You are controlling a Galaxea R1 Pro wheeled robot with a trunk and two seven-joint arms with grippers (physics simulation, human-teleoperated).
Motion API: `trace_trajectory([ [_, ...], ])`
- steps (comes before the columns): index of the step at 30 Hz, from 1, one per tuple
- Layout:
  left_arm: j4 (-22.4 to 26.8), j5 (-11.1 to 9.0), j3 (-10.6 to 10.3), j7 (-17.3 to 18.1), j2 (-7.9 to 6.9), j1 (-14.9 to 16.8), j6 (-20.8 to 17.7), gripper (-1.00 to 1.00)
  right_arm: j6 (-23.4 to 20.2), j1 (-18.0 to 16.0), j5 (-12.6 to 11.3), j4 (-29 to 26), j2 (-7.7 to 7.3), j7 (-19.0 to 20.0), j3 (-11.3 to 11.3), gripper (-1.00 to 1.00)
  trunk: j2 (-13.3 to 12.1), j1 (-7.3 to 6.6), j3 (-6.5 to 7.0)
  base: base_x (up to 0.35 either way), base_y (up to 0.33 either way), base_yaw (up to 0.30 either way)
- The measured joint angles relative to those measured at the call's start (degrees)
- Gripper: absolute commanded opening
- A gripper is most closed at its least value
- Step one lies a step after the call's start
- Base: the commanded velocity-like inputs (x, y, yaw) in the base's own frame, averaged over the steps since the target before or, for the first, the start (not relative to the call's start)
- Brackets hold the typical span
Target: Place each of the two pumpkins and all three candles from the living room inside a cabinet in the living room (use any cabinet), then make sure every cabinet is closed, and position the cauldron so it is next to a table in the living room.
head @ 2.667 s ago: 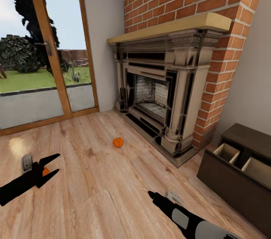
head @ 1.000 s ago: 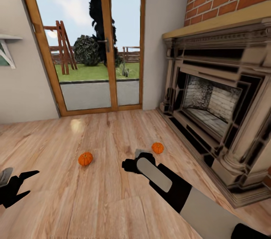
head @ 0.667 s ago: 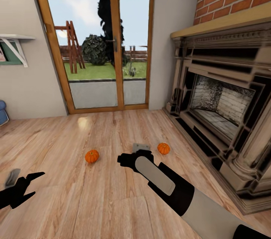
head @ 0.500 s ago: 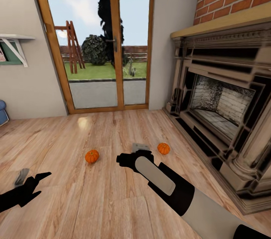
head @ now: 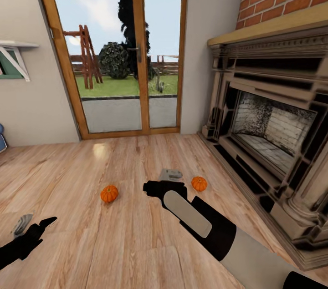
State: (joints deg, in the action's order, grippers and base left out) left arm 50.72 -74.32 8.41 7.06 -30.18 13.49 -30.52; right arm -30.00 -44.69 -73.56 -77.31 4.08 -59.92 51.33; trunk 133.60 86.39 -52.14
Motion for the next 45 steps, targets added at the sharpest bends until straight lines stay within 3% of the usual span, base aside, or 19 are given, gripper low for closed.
trace_trajectory([
  [3,-2.01,-0.05,-0.01,1.00,0.00,0.39,0.21,1.00,2.28,0.05,4.51,-0.09,-0.03,0.00,0.11,1.00,0.00,0.00,0.00,0.329,0.000,0.000],
  [6,-2.88,-0.14,-0.02,1.54,-0.05,0.74,0.13,1.00,3.37,0.07,6.22,-0.60,-0.04,0.06,0.15,1.00,0.00,0.00,0.00,0.334,0.000,0.000],
  [17,-3.07,-2.05,0.07,1.70,-0.12,0.89,-0.12,1.00,3.57,0.09,6.53,-0.86,0.06,0.15,0.25,1.00,0.00,0.00,0.00,0.337,0.025,0.000],
  [31,-3.82,-2.34,0.25,1.73,-0.32,0.88,-0.23,1.00,3.59,0.11,6.28,-0.83,0.24,0.24,0.18,1.00,0.00,0.00,0.00,0.317,0.166,0.000],
  [37,-3.82,-4.24,0.26,1.99,-0.40,0.88,-0.28,1.00,3.67,0.11,6.16,-0.86,0.08,0.26,0.07,1.00,0.00,0.00,0.00,0.293,0.208,0.000],
  [39,-3.82,-4.32,0.26,3.67,-0.44,0.89,-0.29,1.00,3.68,0.11,6.13,-0.86,0.06,0.26,0.05,1.00,0.00,0.00,0.00,0.293,0.209,0.000],
  [43,-5.71,-3.73,0.18,12.22,-0.90,0.88,-0.28,1.00,3.68,0.11,6.06,-0.94,0.05,0.27,0.05,1.00,0.00,0.00,0.00,0.293,0.205,0.000],
  [45,-6.93,-3.54,0.19,14.85,-1.13,0.93,-0.29,1.00,3.64,0.11,6.05,-0.95,0.05,0.27,0.04,1.00,0.00,0.00,0.00,0.293,0.197,0.000],
])
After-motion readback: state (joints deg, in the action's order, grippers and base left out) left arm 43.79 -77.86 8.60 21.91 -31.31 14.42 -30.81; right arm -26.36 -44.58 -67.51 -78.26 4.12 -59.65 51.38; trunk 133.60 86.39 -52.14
